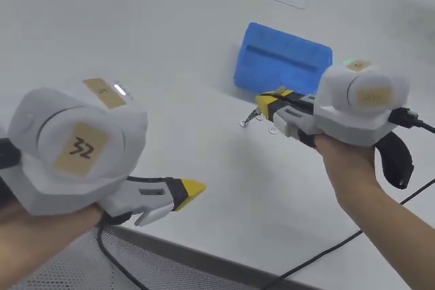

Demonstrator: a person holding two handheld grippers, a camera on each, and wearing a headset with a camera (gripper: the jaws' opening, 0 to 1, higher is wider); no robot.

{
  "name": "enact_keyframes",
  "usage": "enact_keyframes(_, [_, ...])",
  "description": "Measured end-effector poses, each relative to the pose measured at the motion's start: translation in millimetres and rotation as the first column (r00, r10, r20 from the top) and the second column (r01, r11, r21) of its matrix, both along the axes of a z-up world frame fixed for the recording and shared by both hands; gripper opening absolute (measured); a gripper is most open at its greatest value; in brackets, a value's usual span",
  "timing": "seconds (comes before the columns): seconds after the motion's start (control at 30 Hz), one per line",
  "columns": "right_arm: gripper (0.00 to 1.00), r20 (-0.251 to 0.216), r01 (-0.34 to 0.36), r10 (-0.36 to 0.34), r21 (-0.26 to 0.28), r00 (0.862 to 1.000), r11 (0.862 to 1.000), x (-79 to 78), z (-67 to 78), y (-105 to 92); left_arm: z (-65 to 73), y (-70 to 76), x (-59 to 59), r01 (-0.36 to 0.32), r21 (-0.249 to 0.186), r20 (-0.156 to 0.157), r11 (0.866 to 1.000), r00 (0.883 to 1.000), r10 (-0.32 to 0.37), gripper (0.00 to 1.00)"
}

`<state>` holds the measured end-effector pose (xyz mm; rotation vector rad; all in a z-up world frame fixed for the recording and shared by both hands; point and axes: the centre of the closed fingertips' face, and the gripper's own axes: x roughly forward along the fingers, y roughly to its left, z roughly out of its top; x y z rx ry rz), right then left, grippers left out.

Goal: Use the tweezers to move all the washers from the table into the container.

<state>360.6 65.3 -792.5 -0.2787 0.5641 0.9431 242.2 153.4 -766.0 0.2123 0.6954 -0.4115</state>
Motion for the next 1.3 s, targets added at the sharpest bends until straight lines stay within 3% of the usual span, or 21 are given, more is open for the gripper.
enact_keyframes(0.1, [0.0, -0.007, -0.015, 0.015, 0.006, 1.0, 1.0, -5.3, 0.0, 6.4, -0.1, -0.1, 0.0, 0.002, 0.002, 0.001, 1.0, 1.0, -0.002, 0.98])
enact_keyframes(0.2, [0.0, 0.034, -0.035, 0.036, -0.016, 0.999, 0.999, -6.7, -0.4, 9.5, -0.8, 0.2, -0.8, 0.001, 0.002, -0.002, 1.0, 1.0, -0.001, 0.98])
enact_keyframes(0.33, [0.0, 0.038, -0.039, 0.04, -0.029, 0.999, 0.999, -6.9, -0.5, 10.1, 0.0, 0.9, -0.1, 0.001, 0.004, 0.001, 1.0, 1.0, -0.001, 0.97])
enact_keyframes(0.77, [0.0, -0.064, 0.023, -0.024, -0.008, 0.998, 1.0, -3.3, 1.7, 1.4, 5.2, 1.4, -0.3, -0.001, 0.011, 0.014, 1.0, 1.0, 0.001, 0.97])
enact_keyframes(1.2, [0.0, -0.028, 0.002, -0.002, 0.001, 1.0, 1.0, 2.2, 28.9, -0.1, 8.4, -1.0, -0.5, 0.008, 0.012, 0.022, 1.0, 1.0, -0.009, 0.98])
enact_keyframes(1.3, [0.0, -0.01, -0.006, 0.006, -0.004, 1.0, 1.0, 4.4, 35.2, -0.5, 11.6, -2.3, 0.7, 0.006, -0.004, 0.033, 1.0, 0.999, -0.006, 0.99])
